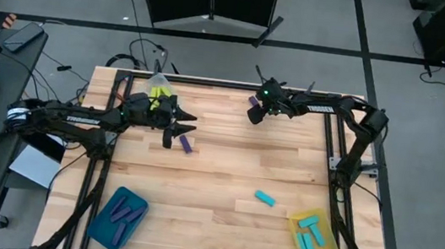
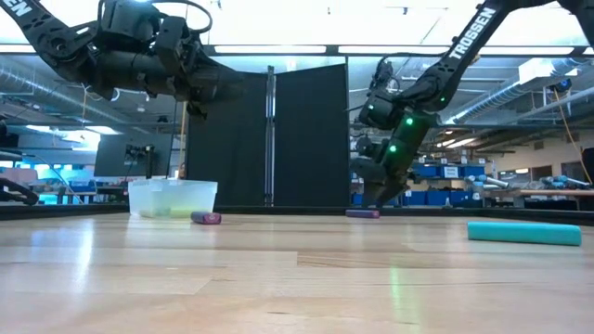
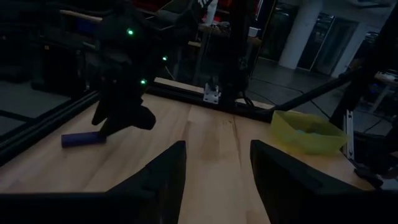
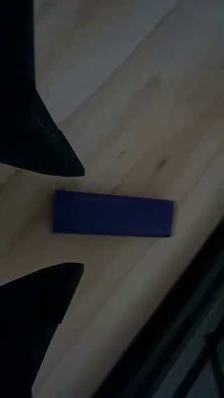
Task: Sort blocks
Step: Put the purple block into the blue bin
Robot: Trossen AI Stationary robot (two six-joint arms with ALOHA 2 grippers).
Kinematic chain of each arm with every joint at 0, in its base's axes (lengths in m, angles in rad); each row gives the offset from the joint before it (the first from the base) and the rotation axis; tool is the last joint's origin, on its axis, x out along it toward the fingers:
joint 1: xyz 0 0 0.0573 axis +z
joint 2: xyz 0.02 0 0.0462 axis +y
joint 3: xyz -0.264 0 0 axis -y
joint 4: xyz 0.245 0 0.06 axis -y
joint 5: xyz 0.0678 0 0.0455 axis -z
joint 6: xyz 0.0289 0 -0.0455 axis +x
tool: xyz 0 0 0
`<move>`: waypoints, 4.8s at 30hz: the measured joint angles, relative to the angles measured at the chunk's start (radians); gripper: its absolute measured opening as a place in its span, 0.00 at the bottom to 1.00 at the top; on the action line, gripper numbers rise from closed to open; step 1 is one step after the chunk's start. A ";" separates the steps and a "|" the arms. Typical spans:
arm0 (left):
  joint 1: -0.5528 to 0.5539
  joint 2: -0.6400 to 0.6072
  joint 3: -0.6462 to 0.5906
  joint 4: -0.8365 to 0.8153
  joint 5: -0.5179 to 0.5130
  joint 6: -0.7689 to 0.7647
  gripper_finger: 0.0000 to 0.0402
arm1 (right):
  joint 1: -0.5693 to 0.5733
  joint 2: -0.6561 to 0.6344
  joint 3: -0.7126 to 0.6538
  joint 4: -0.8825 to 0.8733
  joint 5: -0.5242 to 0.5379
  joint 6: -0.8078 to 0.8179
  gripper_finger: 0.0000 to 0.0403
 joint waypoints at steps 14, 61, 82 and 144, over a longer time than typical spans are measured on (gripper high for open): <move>0.000 0.000 0.000 -0.024 -0.002 -0.003 0.46 | -0.003 0.084 0.074 -0.088 0.020 0.007 0.45; -0.069 0.463 0.192 0.087 -0.014 -0.640 0.59 | 0.659 -0.163 0.070 -0.062 0.311 -0.253 0.28; -0.070 0.518 0.257 0.082 -0.018 -0.615 0.23 | 0.668 -0.163 0.070 -0.058 0.310 -0.277 0.28; -0.085 0.518 0.256 0.075 0.051 -0.627 0.32 | 0.692 -0.163 0.071 -0.047 0.314 -0.326 0.28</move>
